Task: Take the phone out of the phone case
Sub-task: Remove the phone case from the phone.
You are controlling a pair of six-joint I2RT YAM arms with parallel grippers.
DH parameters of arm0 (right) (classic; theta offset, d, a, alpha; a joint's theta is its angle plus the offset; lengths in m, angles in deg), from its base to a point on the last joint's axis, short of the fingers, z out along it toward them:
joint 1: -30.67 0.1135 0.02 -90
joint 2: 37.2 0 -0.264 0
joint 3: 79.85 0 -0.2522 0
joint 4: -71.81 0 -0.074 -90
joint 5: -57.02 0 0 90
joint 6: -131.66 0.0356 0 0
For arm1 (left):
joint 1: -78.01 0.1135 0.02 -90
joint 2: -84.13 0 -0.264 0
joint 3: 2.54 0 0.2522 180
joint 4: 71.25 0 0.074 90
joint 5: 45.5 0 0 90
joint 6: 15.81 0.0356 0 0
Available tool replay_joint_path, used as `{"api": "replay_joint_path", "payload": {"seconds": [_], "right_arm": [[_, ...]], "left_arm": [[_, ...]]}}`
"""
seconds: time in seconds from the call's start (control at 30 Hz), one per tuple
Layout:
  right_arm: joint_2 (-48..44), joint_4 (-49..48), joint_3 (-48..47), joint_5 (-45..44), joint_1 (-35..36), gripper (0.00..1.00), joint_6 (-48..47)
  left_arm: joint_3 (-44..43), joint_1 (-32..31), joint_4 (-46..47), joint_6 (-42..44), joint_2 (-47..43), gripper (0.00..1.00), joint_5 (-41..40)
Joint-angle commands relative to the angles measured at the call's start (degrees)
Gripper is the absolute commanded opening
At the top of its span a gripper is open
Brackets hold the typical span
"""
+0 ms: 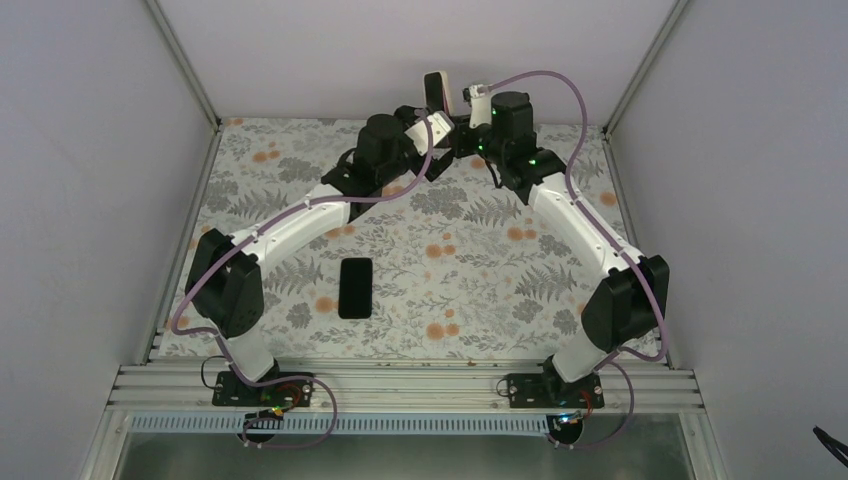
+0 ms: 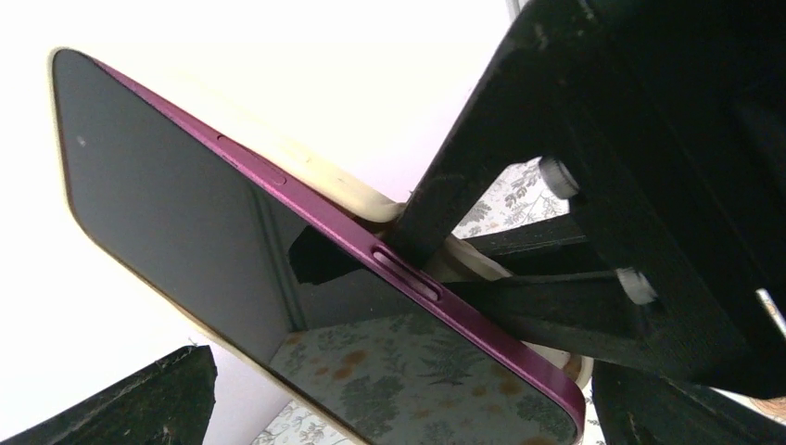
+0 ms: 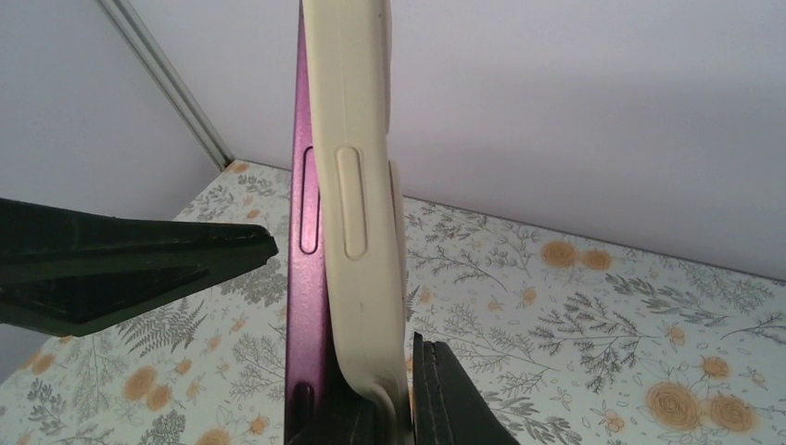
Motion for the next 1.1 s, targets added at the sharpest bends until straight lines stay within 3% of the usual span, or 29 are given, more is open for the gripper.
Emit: {"api": "replay_joint_path", "payload": {"seconds": [0.0, 0.47, 0.83, 0.9, 1.0, 1.07], "right_arm": [[0.02, -4.81, -2.26, -1.27, 0.72, 0.03, 0.97], [-0.79, -5.27, -0.98, -1.57, 0.79, 0.03, 0.06], [0.28, -3.25, -0.09, 3.67, 1.74, 0.03, 2.32], [1.01, -3.0, -0.2, 5.24, 2.54, 0.03, 3.52], [2.47, -2.31, -0.54, 7.57, 3.69, 0.03, 5.48], [3.44, -2.03, -0.42, 8.57, 4.46, 0.03, 6.24]], "left_arm": [[-1.67, -0.35, 4.62, -0.94, -0.05, 1.0, -3.36], [1.47, -0.18, 8.79, 1.43, -2.57, 1.0, -13.13], [5.02, -0.45, 21.85, 7.77, 0.03, 1.0, -25.45], [6.23, -1.93, 26.92, 11.45, 1.7, 1.0, -28.02], [10.47, -4.68, 42.52, 23.08, 4.31, 1.0, -31.62], [12.26, -5.48, 53.82, 30.49, 6.15, 0.91, -33.57]]}}
